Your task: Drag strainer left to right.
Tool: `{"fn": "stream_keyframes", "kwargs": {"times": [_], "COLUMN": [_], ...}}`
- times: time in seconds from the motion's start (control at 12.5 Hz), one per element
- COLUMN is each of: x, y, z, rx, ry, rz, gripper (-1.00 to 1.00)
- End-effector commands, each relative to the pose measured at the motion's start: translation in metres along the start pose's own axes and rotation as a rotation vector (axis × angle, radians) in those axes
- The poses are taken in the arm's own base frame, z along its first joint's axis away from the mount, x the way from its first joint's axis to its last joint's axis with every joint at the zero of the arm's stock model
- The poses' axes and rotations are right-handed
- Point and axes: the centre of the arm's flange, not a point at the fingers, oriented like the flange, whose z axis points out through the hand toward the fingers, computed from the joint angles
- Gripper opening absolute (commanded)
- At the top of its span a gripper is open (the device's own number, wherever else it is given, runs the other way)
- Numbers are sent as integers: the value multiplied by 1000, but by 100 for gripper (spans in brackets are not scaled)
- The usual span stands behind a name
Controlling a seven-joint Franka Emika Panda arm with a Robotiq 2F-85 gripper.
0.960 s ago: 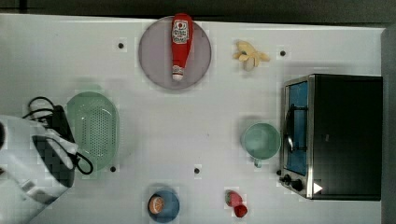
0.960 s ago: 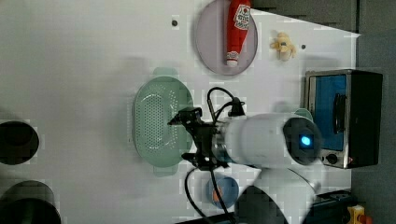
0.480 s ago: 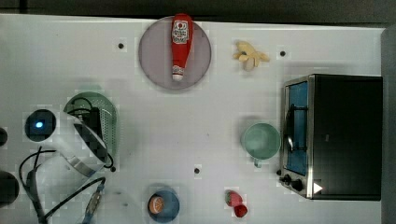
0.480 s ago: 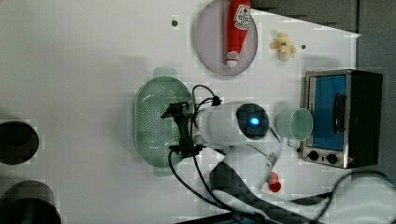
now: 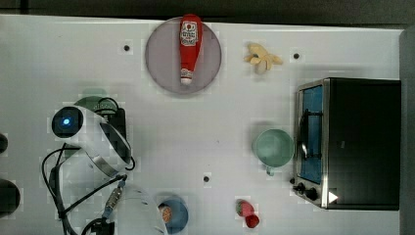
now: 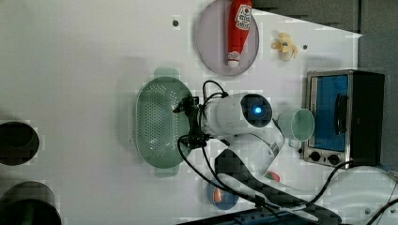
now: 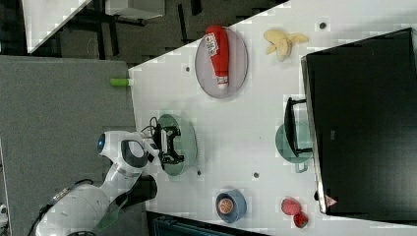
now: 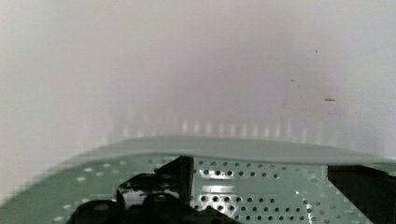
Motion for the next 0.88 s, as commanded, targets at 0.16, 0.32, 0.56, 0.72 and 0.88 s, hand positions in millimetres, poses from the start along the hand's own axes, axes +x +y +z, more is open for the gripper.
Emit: {"fn": "stream_keyframes", "kwargs": {"times": [0.16, 0.32, 0.56, 0.72, 0.88], "x": [12, 25, 46, 58, 71], "y": [-9, -11, -15, -13, -11], "z": [-9, -8, -11, -10, -10], "rx": [59, 60, 63, 57, 53], "ry": [-6, 4, 15, 21, 27], "rz": [59, 77, 107, 119, 134], "gripper": [100, 100, 100, 100, 100]}}
